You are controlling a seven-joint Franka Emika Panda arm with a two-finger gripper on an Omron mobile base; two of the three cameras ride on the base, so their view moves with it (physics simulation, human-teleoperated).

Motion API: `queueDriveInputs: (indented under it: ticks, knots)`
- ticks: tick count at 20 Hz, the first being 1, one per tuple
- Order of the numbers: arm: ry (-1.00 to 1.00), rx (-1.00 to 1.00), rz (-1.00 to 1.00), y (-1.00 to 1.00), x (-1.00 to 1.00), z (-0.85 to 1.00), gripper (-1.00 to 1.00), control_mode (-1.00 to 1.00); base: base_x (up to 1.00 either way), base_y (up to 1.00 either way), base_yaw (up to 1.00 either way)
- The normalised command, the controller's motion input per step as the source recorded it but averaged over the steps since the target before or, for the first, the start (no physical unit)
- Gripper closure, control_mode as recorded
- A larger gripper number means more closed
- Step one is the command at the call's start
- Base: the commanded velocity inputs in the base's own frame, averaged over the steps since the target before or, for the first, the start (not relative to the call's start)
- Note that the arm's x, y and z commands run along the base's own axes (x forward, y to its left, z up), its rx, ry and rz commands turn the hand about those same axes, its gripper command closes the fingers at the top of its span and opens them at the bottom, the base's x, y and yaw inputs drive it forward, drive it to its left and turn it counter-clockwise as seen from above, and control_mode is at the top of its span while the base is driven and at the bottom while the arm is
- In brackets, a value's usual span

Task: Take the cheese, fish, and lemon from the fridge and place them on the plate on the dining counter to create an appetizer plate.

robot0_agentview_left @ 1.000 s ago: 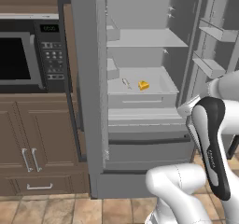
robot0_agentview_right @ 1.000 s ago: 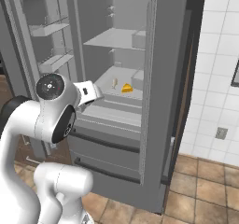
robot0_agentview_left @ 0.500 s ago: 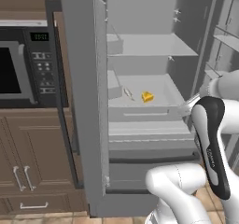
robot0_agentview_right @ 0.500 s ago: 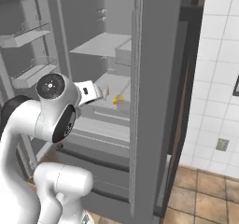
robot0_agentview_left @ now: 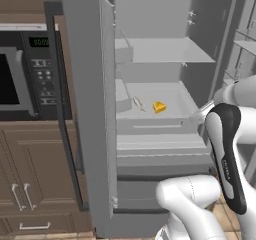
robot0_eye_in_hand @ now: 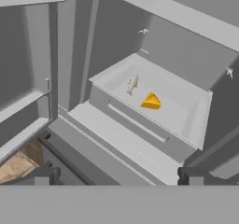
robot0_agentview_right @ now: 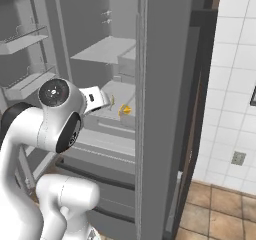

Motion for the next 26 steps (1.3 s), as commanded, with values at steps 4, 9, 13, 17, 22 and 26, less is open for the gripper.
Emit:
queueDriveInputs:
  ticks: [4, 9, 13, 17, 22, 26]
  knots:
    - [0.00, 0.00, 0.00, 0.00, 0.00, 0.00, -1.00, 1.00, 0.40, 0.02, 0.00]
    - [0.00, 0.00, 0.00, 0.00, 0.00, 0.00, -1.00, 1.00, 0.42, 0.07, 0.00]
    - [0.00, 0.00, 0.00, 0.00, 0.00, 0.00, -1.00, 1.00, 0.38, 0.14, 0.00]
    - [0.00, 0.00, 0.00, 0.00, 0.00, 0.00, -1.00, 1.00, 0.36, 0.25, 0.00]
    - [0.00, 0.00, 0.00, 0.00, 0.00, 0.00, -1.00, 1.00, 0.36, 0.26, 0.00]
    - [0.00, 0.00, -0.01, 0.05, 0.06, -0.01, -1.00, -1.00, 0.30, 0.21, -0.01]
